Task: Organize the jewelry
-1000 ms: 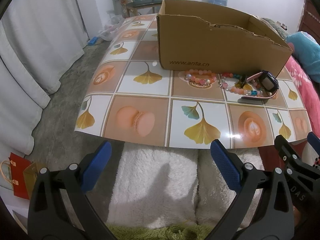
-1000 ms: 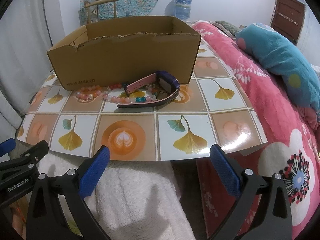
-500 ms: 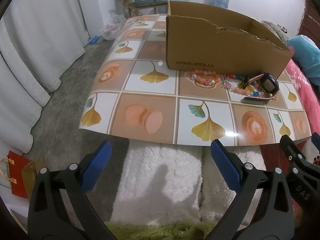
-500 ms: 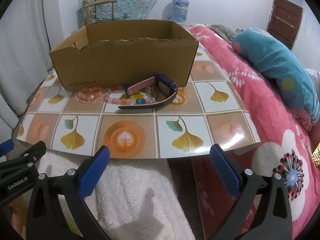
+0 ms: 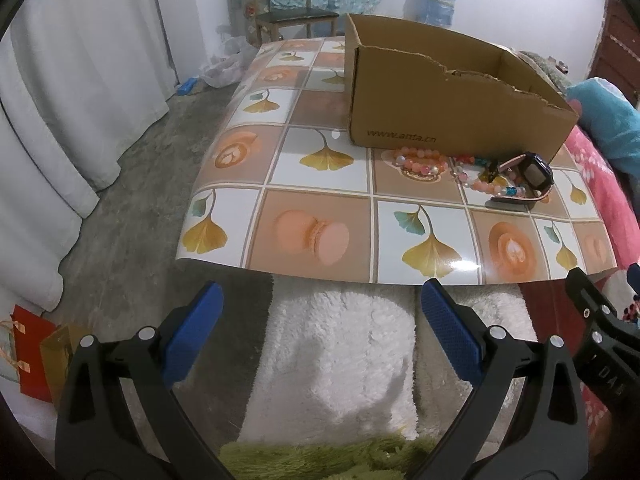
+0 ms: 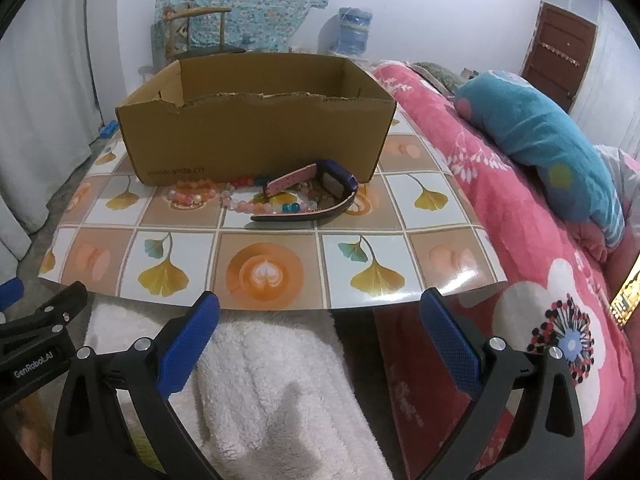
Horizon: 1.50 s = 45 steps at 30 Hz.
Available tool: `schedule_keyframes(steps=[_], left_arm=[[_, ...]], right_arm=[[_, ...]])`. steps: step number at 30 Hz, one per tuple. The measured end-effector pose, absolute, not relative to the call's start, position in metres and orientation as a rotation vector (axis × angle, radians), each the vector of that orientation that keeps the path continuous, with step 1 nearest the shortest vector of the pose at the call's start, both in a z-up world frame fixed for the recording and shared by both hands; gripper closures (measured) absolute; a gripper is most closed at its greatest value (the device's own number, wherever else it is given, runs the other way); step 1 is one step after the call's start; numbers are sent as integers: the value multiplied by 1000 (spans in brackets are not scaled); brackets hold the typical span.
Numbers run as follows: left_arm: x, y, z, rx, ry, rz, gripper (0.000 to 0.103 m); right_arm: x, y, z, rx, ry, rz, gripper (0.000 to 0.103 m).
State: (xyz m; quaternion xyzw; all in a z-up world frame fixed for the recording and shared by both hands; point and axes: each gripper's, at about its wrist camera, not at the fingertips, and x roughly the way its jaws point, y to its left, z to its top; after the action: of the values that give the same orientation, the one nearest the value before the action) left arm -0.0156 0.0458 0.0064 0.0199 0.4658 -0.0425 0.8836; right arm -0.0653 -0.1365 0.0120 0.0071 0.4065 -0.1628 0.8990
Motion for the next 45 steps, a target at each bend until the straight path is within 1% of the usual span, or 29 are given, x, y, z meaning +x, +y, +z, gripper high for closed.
schedule_keyframes(steps=[5, 9, 15, 19, 24, 28, 29, 31, 39, 45], left_arm=[[-20, 44, 14, 57, 903, -138, 7], [-22, 46, 23, -53, 811, -293, 7], [3, 40, 39, -120, 793, -376, 7], [36, 33, 47, -87, 787, -325, 7], [97, 25, 45, -28, 781, -253, 7], [140, 15, 27, 36, 828, -202, 7], [148, 13, 21, 43, 848, -206, 7], [157, 12, 13, 41, 875, -209, 7], [172, 7, 6, 26, 897, -246, 7], [140, -8, 14, 48, 831, -403, 7]], right_arm=[[-68, -147, 15, 64, 834, -279, 5], [-67, -171, 25, 100, 772, -259, 5], [-50, -210, 46, 141, 690, -232, 5], [-15, -237, 47, 221, 725, -202, 6], [32, -264, 43, 316, 754, -193, 6], [74, -275, 31, 325, 813, -181, 6], [81, -276, 28, 325, 830, -181, 8], [99, -280, 20, 329, 869, -179, 9], [129, -295, 11, 373, 891, -145, 9], [103, -307, 3, 449, 931, -104, 9]])
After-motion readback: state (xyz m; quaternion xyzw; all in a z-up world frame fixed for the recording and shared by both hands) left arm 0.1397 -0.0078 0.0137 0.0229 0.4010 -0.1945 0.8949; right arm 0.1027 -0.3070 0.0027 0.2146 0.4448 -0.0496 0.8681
